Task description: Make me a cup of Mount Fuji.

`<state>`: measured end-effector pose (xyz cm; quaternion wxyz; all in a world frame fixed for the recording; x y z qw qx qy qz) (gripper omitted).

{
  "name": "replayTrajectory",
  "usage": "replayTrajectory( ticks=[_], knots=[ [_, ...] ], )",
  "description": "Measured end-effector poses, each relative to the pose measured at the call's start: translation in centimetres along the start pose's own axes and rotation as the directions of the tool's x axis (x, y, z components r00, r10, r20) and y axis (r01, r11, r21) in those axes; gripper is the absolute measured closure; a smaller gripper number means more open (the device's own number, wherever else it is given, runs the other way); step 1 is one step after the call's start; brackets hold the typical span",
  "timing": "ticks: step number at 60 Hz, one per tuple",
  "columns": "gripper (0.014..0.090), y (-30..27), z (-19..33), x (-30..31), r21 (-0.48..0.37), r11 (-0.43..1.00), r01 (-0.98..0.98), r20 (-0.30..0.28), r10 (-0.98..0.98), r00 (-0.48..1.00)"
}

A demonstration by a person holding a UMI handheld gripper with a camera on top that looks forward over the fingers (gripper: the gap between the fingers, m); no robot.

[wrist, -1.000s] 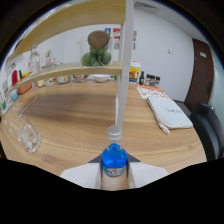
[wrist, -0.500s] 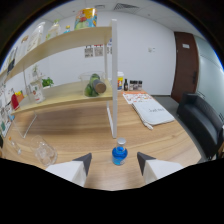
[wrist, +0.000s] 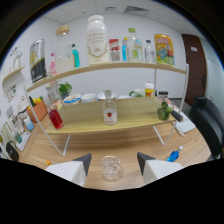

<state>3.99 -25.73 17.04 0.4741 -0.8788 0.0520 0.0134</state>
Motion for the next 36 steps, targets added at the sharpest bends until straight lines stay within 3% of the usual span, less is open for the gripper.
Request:
replayTrajectory(
  ticks=[14,27,36],
  knots=[
    [0.0187,-8.2,-5.5,-6.7,0.036,0.998,0.046,0.033,-0.047,0.998],
    [0.0189,-19.5,-9.7,-11.6,0.263,0.962,0.069,0.081,-0.094,0.992],
    [0.0188,-24.8,-8.8,-13.3,0.424,0.903,0.068,0.073,-0.109,0.991]
  ],
)
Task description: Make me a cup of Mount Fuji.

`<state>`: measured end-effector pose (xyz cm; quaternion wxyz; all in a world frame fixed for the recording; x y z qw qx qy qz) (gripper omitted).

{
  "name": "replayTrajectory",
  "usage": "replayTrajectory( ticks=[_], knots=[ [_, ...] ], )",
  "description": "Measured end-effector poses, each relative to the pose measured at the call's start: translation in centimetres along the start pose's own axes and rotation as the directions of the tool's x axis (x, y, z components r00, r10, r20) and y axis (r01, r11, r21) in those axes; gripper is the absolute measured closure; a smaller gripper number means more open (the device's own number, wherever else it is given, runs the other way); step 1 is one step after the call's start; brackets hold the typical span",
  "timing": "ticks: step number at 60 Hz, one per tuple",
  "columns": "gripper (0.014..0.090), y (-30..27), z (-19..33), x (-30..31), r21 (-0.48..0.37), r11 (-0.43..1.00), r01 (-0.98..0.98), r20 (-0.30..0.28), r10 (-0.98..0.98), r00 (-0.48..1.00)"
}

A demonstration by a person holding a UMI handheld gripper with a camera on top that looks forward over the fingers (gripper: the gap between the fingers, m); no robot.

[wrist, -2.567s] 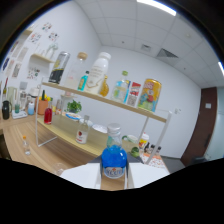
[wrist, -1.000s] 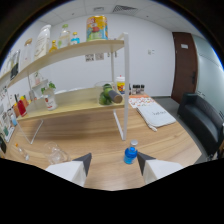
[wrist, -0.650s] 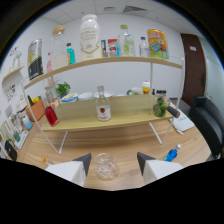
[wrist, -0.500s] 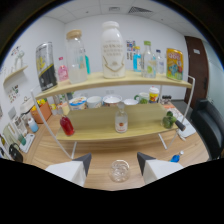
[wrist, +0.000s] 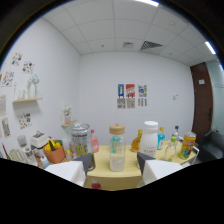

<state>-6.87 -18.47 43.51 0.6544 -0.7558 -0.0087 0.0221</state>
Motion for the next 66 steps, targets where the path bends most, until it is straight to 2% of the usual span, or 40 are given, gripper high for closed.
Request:
replayTrajectory(
  ticks=[5,14,18,25,37,45,54,61,66],
  knots=[
    [0.0216,-0.5,2.5,-0.2,0.025,1.000,0.006,-0.010,-0.006,1.000],
    [0.0304,0.8,7.0,0.7,0.006,1.000,0.023,-0.051,-0.022,0.998],
    [0.0391,1.8,8.3,1.0,-0.028,1.000,0.007,-0.062,-0.009,0.998],
    [0.0612,2.9,9.8,1.3,-0.054,0.999,-0.002,-0.075,-0.002,0.997],
    [0.0635,2.6,9.4,1.2,-0.048,0.999,0.004,-0.067,-0.008,0.998],
    [0.0634,-0.3,7.3,0.7,0.026,0.999,0.028,-0.056,-0.027,0.998],
    [0.0633,-2.5,3.5,-0.1,0.083,0.997,-0.003,-0.002,0.004,1.000],
    [0.0634,-0.2,0.8,-0.2,0.085,0.996,-0.013,0.008,0.012,1.000],
    [0.0635,3.5,-0.6,-0.2,0.039,0.999,-0.012,0.008,0.011,1.000]
  ],
)
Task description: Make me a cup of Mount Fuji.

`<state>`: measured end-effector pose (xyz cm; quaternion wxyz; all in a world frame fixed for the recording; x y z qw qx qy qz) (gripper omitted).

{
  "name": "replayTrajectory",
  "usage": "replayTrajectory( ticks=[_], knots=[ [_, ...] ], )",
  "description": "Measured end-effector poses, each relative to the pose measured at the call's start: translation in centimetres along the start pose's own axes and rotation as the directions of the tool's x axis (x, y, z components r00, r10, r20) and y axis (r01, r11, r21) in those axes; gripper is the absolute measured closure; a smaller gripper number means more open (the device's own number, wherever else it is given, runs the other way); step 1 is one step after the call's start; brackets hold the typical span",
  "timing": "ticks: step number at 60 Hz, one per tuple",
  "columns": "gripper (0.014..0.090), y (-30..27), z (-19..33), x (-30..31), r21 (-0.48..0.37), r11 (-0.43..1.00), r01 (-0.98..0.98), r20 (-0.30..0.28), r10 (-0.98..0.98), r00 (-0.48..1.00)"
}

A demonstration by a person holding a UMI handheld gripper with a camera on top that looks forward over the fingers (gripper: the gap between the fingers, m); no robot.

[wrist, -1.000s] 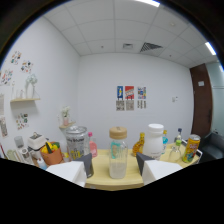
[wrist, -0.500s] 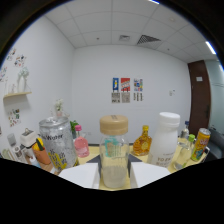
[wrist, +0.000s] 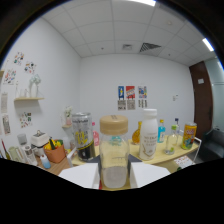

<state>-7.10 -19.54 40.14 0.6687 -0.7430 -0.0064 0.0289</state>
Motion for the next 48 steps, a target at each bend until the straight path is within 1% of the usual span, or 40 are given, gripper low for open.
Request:
replayTrajectory(
  ticks=[10,16,20,23,25,27,30,35,40,44,48],
  knots=[
    [0.0637,9.3,-2.1,-0.4,-0.095,0.995,-0.026,-0.003,0.026,1.000],
    [0.0637,15.0,-2.5,-0.3,-0.147,0.989,-0.035,-0.016,0.033,0.999],
    [0.0637,18.4,-2.3,0.1,-0.163,0.983,-0.085,-0.034,0.080,0.996],
    [0.0636,20.9,-2.3,0.4,-0.190,0.973,-0.132,-0.050,0.124,0.991],
    [0.0636,22.2,-2.1,0.8,-0.195,0.968,-0.158,-0.063,0.149,0.987],
    [0.0637,23.5,-1.8,0.9,-0.201,0.963,-0.179,-0.065,0.169,0.983],
    [0.0637,25.5,-1.6,1.2,-0.226,0.949,-0.221,-0.080,0.208,0.975],
    [0.0637,27.7,-1.3,1.5,-0.249,0.915,-0.319,-0.094,0.305,0.948],
    [0.0637,28.7,-0.8,1.7,-0.250,0.861,-0.442,-0.104,0.430,0.897],
    [0.0637,28.9,-0.7,1.5,-0.246,0.788,-0.565,-0.105,0.558,0.823],
    [0.0637,28.6,-0.5,1.1,-0.237,0.682,-0.692,-0.094,0.693,0.715]
  ],
)
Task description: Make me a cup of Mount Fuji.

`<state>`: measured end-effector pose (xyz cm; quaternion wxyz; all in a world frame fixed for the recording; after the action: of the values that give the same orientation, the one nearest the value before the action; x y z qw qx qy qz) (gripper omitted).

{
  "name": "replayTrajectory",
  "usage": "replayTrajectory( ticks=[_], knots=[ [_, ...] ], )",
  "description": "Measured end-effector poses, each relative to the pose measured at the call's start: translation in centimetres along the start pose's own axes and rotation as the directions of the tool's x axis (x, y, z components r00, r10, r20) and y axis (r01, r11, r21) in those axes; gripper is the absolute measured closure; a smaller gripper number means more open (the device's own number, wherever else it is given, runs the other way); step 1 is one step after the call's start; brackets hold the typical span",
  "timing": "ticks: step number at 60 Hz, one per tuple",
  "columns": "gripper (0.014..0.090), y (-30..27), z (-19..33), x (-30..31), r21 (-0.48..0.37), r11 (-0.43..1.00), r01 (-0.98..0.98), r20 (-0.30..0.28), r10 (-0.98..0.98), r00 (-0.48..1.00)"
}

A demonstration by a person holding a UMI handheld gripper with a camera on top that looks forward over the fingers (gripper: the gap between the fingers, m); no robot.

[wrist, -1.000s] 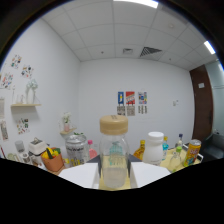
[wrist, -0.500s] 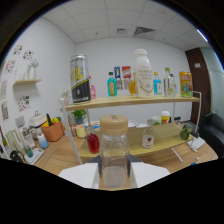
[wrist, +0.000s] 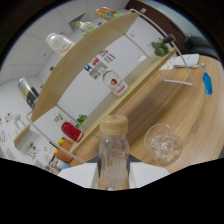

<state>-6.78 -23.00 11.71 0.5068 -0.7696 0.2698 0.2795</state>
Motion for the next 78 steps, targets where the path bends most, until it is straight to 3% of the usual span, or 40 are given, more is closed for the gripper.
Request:
replayTrajectory(
  ticks=[10,20,38,51,60,65,72,78],
  knots=[
    [0.0637,-0.7,0.6,-0.9,-0.019,0.933,-0.361,0.101,0.361,0.927],
    [0.0638,-1.0,1.2,-1.7,-0.082,0.774,-0.628,0.173,0.632,0.756],
    [0.0637,-2.4,1.0,-3.3,-0.164,0.491,-0.855,0.272,0.856,0.440],
    [0.0637,-2.9,0.8,-3.1,-0.192,0.386,-0.902,0.290,0.900,0.324],
    [0.0637,-2.8,0.6,-3.3,-0.181,0.433,-0.883,0.279,0.884,0.376],
    [0.0637,-2.2,0.5,-3.9,-0.158,0.575,-0.803,0.252,0.810,0.530],
    [0.0637,-2.2,-0.1,-4.7,-0.070,0.834,-0.548,0.215,0.549,0.808],
    [0.0634,-3.5,-0.8,-5.5,0.048,0.973,-0.227,0.174,0.215,0.961]
  ],
)
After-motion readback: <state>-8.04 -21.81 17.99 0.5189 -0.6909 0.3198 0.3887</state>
